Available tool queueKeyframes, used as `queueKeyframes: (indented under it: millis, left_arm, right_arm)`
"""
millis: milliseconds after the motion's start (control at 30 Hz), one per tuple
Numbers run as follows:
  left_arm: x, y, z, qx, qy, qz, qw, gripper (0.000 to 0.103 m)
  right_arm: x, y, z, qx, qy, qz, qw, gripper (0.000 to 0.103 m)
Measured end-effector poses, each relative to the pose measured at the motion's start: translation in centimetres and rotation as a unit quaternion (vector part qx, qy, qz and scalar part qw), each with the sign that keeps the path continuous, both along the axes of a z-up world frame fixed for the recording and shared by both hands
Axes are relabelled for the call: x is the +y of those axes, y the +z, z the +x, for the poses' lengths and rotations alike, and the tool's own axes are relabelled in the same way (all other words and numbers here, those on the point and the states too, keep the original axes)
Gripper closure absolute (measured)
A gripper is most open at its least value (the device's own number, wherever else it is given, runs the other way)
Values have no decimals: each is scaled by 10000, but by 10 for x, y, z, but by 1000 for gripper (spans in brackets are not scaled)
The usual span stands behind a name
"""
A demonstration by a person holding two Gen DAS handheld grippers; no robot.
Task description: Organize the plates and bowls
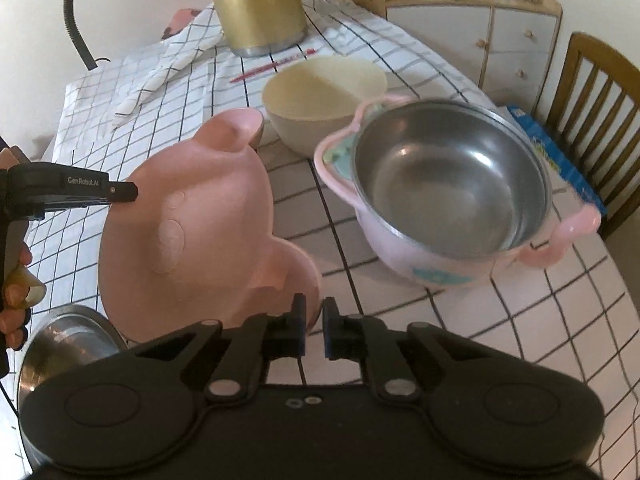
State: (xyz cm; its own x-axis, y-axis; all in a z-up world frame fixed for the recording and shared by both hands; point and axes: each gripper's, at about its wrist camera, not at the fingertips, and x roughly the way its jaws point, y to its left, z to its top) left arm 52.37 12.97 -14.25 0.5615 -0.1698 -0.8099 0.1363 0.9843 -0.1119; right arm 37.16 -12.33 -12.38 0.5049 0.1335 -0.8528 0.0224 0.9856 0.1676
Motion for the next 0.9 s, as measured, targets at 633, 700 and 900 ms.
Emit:
queueKeyframes:
  millis: [633, 700, 900]
  left_arm:
    - [-2, 87, -53, -379, 92, -402, 9984, 94]
    - [-6, 99, -70, -421, 35, -436, 9982, 94]
    - [-17, 129, -121, -519, 127, -560, 9970, 94]
  right_arm:
    - [-22, 70, -17, -444, 212, -16, 9988, 95]
    - [-27, 76, -27, -408, 261, 33, 9988, 95]
    - [-51, 100, -65, -456, 403, 191, 9980, 95]
